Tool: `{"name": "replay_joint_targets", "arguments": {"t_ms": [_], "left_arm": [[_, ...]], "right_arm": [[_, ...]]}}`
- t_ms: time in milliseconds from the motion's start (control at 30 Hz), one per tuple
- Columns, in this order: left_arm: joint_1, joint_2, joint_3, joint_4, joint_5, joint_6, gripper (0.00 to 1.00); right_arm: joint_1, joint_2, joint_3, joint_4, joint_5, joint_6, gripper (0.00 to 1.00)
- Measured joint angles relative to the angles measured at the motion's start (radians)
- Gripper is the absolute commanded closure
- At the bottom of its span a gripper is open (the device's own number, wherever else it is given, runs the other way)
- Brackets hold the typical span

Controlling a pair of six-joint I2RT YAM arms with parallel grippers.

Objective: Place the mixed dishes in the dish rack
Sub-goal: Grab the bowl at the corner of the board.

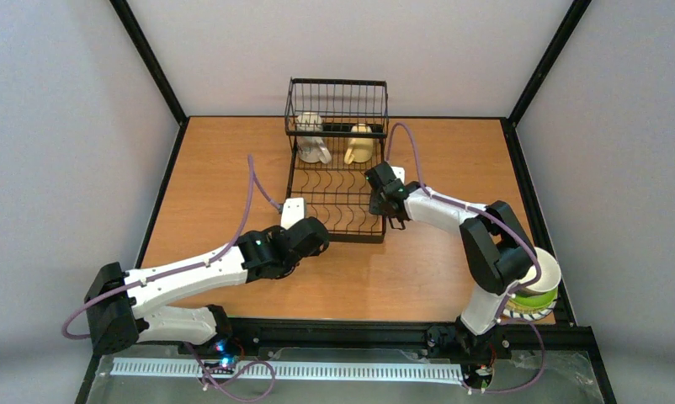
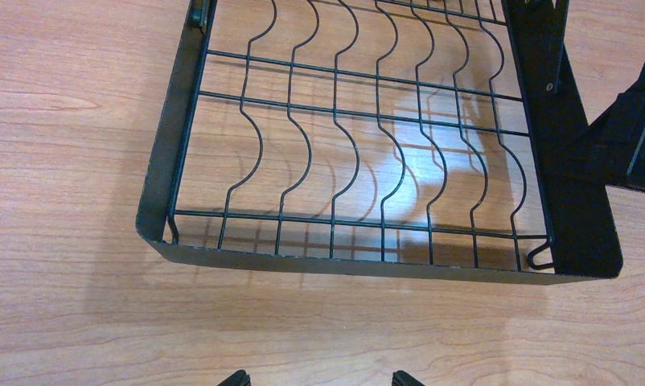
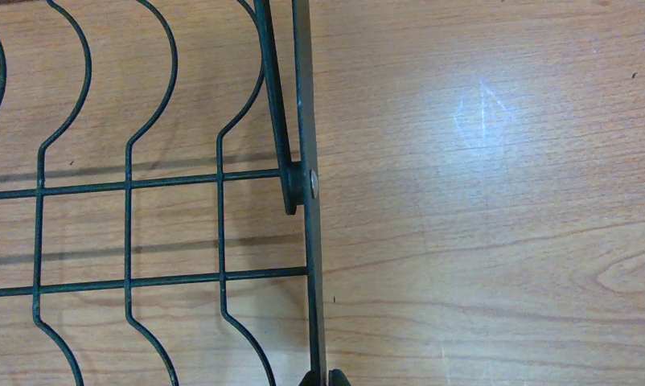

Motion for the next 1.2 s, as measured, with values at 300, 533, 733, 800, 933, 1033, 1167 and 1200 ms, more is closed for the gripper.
{"name": "replay_joint_targets", "arguments": {"t_ms": [300,533,733,800,933,1033,1167,1200], "left_arm": [[0.0,0.004,0.0,0.0,0.005,-0.007,0.0],[0.0,0.005,0.0,0.0,0.008,-0.01,0.0],[0.0,0.006,0.0,0.0,0.011,-0.018,0.0],[0.0,0.006,0.0,0.0,0.012,-0.021,0.0],[0.0,0.006,0.0,0.0,0.018,-0.023,0.0],[0.0,0.006,0.0,0.0,0.023,-0.023,0.0],[0.0,0.004,0.0,0.0,0.032,-0.022,0.0],[0.0,0.002,0.0,0.001,0.034,-0.022,0.0]], "right_arm": [[-0.017,-0.01,-0.013,0.019,-0.041,-0.08,0.98],[-0.041,-0.039,-0.047,0.045,-0.045,-0.122,0.98],[-0.071,-0.071,-0.081,0.053,-0.047,-0.152,0.81],[-0.073,-0.075,-0.085,0.051,-0.043,-0.158,0.6],[-0.08,-0.107,-0.098,0.034,-0.04,-0.168,0.34],[-0.08,-0.137,-0.098,0.026,-0.042,-0.168,0.3],[-0.08,-0.188,-0.095,0.01,-0.044,-0.168,0.29],[-0.08,-0.202,-0.091,0.002,-0.044,-0.167,0.29]]}}
